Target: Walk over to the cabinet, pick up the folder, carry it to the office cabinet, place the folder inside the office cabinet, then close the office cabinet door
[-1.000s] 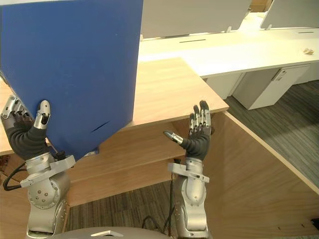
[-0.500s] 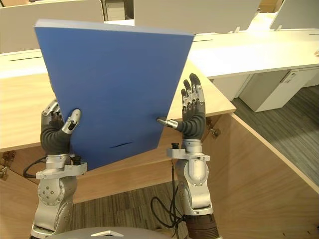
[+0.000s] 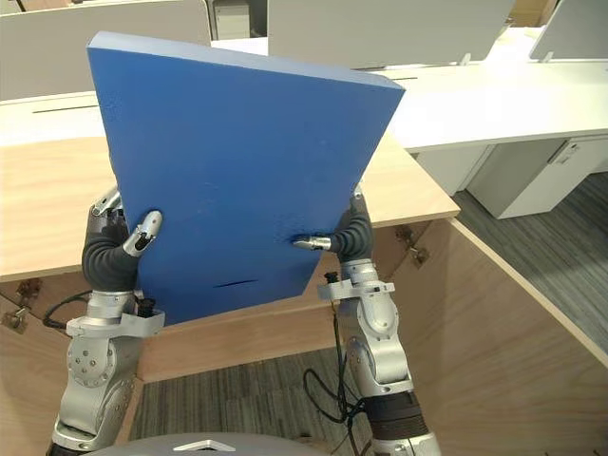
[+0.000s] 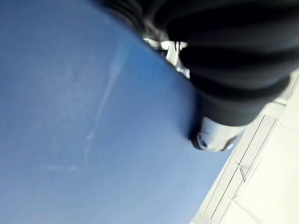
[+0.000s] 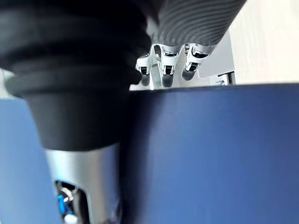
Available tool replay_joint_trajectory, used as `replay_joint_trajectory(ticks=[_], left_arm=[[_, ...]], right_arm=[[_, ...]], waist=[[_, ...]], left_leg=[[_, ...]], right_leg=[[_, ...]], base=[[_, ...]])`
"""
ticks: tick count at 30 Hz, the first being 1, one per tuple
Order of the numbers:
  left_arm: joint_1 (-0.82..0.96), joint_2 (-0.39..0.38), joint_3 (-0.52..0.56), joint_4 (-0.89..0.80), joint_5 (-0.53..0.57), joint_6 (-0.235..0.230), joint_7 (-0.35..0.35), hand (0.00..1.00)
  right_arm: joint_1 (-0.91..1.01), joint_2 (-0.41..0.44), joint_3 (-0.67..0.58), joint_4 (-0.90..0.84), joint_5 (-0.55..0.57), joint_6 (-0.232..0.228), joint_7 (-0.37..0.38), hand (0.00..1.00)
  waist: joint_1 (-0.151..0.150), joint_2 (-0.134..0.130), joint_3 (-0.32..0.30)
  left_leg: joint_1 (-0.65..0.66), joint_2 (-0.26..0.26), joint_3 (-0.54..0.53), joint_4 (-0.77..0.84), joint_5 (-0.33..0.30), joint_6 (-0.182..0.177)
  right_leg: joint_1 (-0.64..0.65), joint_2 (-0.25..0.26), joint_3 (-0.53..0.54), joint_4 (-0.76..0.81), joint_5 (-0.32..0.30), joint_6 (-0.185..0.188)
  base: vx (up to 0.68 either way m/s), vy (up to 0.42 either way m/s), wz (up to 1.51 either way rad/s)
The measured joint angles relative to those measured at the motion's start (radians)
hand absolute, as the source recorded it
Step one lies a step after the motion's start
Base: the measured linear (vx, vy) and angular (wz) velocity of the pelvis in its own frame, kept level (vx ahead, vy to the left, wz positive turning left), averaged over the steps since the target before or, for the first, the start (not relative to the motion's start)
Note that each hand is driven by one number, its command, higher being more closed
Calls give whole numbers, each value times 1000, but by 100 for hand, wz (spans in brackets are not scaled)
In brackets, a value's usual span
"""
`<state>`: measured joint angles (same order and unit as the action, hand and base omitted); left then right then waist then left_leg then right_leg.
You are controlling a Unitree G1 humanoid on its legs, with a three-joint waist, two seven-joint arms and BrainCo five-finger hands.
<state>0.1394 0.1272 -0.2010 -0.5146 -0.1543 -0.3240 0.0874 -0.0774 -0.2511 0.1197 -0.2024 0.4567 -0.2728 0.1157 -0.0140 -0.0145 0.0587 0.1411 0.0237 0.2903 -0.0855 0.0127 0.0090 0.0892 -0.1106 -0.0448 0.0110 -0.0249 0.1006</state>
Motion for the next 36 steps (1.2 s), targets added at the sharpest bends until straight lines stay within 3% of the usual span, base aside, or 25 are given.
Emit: replay_joint_trajectory(ticks=[6, 17, 18, 29, 31, 33, 36], left_arm=[[-12, 22, 3, 33, 0, 4, -2, 100], [-14, 24, 27, 65, 12, 4, 11, 100], [-14, 20, 30, 65, 15, 4, 11, 0], [23, -39, 170, 127, 85, -5, 43, 0], [46, -62, 229, 145, 99, -7, 57, 0], [87, -98, 361, 199, 97, 0, 113, 0], [123, -100, 450, 256, 96, 20, 151, 0]], right_arm=[[-17, -77, 76, 38, 92, 41, 97, 100], [-16, 7, 84, 68, 104, 37, 95, 100], [-15, 8, 83, 68, 104, 37, 94, 100], [50, 120, 69, 68, 85, 37, 88, 100], [64, 126, 63, 68, 84, 38, 78, 100], [80, 163, -9, 61, 89, 37, 73, 100], [80, 181, -75, 55, 88, 36, 47, 100]], waist=[[1, -2, -1], [3, -13, -14], [4, -14, -16], [5, -21, -37], [11, -21, -37], [11, -19, -38], [16, -20, -39]], left_leg=[[-12, 0, -8, 0, 10, 1], [-26, 1, -15, -1, 32, 1], [-27, 1, -15, -1, 32, 1], [-42, -3, -46, -1, 41, 1], [-43, -3, -54, -1, 42, 0], [-43, -3, -69, -1, 43, -1], [-48, -3, -78, -1, 44, -1]], right_leg=[[-5, 0, -6, 1, 6, -1], [-20, 0, -15, -7, 18, -7], [-20, -1, -16, -8, 18, -8], [-12, -6, -47, -19, 28, -4], [-7, -6, -52, -19, 29, -2], [2, -6, -70, -20, 27, -3], [3, -6, -77, -21, 23, -5]], base=[[-10, -12, 3], [-56, -7, 2], [-40, 1, 5], [-9, 2, 8], [5, -5, 14], [5, -4, 18], [-3, -3, 11]])
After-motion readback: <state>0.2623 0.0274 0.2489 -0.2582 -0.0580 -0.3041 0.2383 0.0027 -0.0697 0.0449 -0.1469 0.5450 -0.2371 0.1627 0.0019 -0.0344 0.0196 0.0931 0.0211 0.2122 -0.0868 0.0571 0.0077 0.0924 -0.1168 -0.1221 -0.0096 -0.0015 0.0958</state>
